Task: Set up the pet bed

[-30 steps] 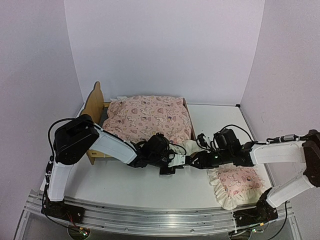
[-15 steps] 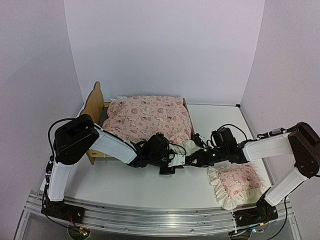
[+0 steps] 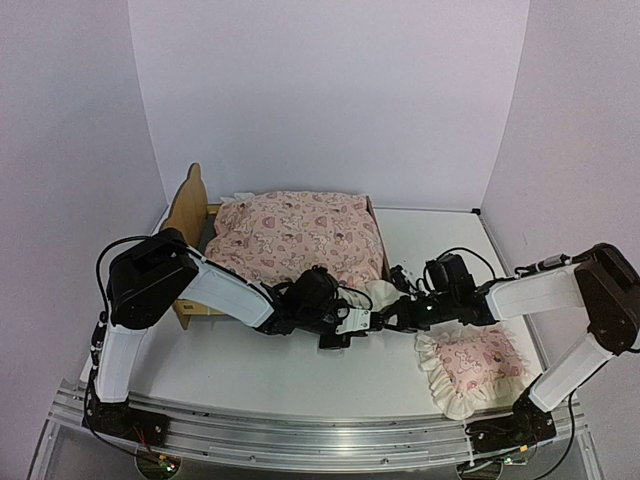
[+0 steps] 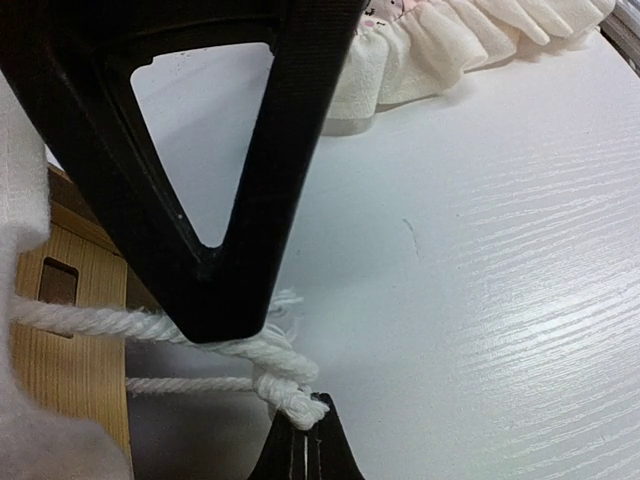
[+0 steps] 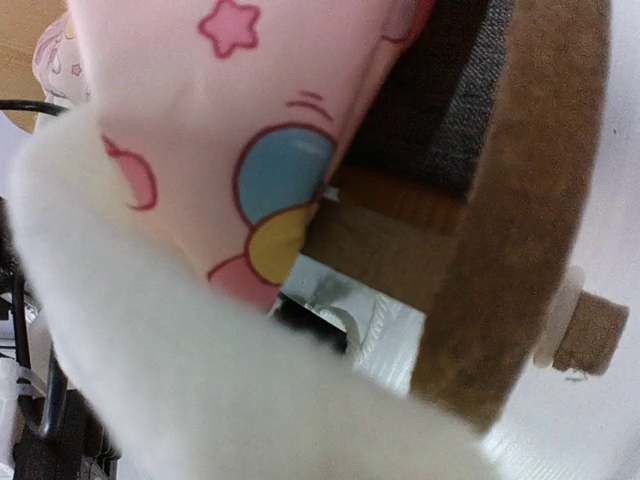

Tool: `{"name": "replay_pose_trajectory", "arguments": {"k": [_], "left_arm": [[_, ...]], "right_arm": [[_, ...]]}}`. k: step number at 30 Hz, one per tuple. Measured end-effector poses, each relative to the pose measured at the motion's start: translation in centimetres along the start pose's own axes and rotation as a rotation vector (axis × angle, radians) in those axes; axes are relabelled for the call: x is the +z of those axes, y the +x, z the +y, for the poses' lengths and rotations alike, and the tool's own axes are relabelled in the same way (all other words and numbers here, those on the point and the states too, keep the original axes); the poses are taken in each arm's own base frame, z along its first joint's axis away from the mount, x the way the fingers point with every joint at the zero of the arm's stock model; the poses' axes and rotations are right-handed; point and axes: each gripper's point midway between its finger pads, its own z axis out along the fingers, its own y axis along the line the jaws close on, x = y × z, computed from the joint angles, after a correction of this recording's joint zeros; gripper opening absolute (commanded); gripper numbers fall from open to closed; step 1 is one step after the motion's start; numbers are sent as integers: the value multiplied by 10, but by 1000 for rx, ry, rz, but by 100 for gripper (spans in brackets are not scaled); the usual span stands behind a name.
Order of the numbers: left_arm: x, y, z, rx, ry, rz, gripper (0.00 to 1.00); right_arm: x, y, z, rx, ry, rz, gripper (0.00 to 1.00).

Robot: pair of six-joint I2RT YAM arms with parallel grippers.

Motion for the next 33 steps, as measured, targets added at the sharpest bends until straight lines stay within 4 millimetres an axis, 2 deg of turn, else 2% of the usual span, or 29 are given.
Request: {"name": "replay_pose_trajectory", "arguments": {"k": [4,8,11,13,20,24,27,31,33], "left_arm": [[0,1,1,-1,-1,1,3],[0,1,1,-6,-2,2,32],[-1,3,0,-32,0,8,49],[-2,5,-1,-56,1,18,54],[-19,15,-6,-213,8,102,59],[-24,28,-12,-308,7,155,59],[-26,35,-18,-349,15,177,54],[-27,36,-17,-362,3,186,38],[-27,37,-15,-361,-7,189,23]], "right_arm": [[0,-1,-1,4,0,-2,0],[-1,-1,-1,6,1,-1,0],[-1,1,-2,11,5,6,0],[-1,3,-3,15,10,12,0],[-2,6,-5,29,19,25,0],[-2,6,-5,40,19,25,0],[-2,6,-5,46,19,25,0],[-2,6,-5,47,19,25,0],[-2,6,-5,47,19,25,0]]}}
